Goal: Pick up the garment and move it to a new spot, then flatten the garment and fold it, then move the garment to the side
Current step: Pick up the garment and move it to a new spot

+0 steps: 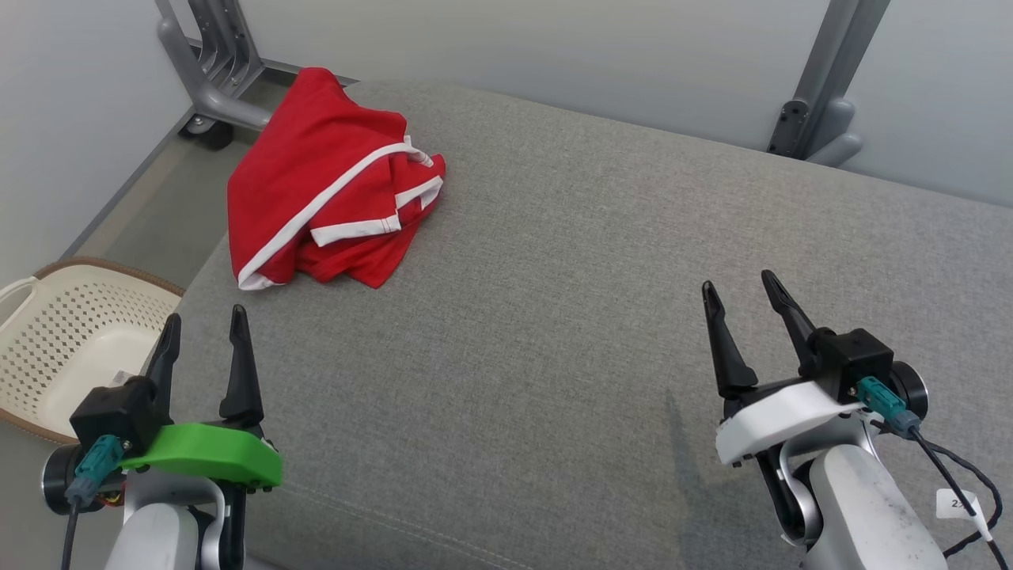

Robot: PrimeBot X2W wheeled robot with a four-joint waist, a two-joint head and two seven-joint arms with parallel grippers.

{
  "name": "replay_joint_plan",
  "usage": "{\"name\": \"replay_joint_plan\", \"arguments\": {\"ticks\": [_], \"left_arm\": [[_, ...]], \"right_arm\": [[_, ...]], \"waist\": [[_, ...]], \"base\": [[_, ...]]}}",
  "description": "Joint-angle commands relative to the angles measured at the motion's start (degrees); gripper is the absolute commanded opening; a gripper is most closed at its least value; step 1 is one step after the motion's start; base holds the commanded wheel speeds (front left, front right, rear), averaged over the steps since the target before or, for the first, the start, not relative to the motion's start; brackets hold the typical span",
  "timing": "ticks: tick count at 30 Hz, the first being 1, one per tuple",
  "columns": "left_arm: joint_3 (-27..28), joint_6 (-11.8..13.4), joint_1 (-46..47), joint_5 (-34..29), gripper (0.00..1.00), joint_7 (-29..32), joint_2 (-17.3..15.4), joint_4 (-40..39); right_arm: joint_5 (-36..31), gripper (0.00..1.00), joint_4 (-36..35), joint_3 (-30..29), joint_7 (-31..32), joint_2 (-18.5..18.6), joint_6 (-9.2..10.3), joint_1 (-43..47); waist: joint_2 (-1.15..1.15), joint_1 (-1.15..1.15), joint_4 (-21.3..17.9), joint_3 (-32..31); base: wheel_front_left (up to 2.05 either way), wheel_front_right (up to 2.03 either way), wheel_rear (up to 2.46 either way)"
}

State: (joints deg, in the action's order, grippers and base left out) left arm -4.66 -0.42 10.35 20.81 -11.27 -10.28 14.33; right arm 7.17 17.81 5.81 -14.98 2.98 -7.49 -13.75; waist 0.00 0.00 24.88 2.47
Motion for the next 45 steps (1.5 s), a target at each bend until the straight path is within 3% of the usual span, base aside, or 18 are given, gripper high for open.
{"name": "replay_joint_plan", "arguments": {"ticks": [1, 11, 20, 30, 36, 44, 45], "left_arm": [[0.0, 0.3, 0.5, 0.2, 1.00, -0.5, -0.2, 0.0], [0.3, 0.1, 2.2, 0.9, 1.00, -0.9, -0.9, -0.6], [1.2, -1.7, 11.9, 1.5, 1.00, -1.2, -3.4, 0.9], [-0.8, -6.5, 27.0, 6.2, 1.00, -0.1, -6.0, 20.0], [-3.4, -7.1, 34.0, 9.5, 1.00, 0.7, -7.6, 31.0], [-9.4, -7.1, 38.9, 13.8, 1.00, -0.7, -11.2, 37.6], [-9.8, -7.1, 39.4, 13.8, 0.50, -1.2, -11.7, 38.2]], "right_arm": [[0.2, 1.00, 0.1, -0.1, 0.1, 0.4, 0.00, -0.8], [-0.3, 1.00, -0.9, 0.2, 0.7, 0.5, 0.00, -1.2], [-1.6, 1.00, -4.5, 1.4, 3.9, 1.9, 0.00, -4.2], [-3.0, 1.00, -9.4, 2.7, 7.5, 3.2, 0.00, -8.0], [-3.4, 1.00, -10.9, 2.5, 8.5, 3.3, 0.00, -9.5], [-3.1, 1.00, -11.0, 1.8, 8.2, 3.2, 0.00, -10.2], [-3.2, 1.00, -10.9, 1.8, 8.2, 3.0, 0.00, -10.3]], "waist": [[0.00, 0.00, 0.0, 0.1], [0.00, 0.00, -0.5, 1.7], [0.00, 0.00, -3.8, 9.3], [0.00, 0.00, -8.4, 19.8], [0.00, 0.00, -9.9, 23.5], [0.00, 0.00, -10.4, 25.3], [0.00, 0.00, -10.4, 25.4]], "base": [[0.00, 0.00, 0.00], [0.00, 0.00, 0.00], [0.00, 0.00, 0.00], [0.00, 0.00, 0.00], [0.00, 0.00, 0.00], [0.00, 0.00, 0.00], [0.00, 0.00, 0.00]]}}
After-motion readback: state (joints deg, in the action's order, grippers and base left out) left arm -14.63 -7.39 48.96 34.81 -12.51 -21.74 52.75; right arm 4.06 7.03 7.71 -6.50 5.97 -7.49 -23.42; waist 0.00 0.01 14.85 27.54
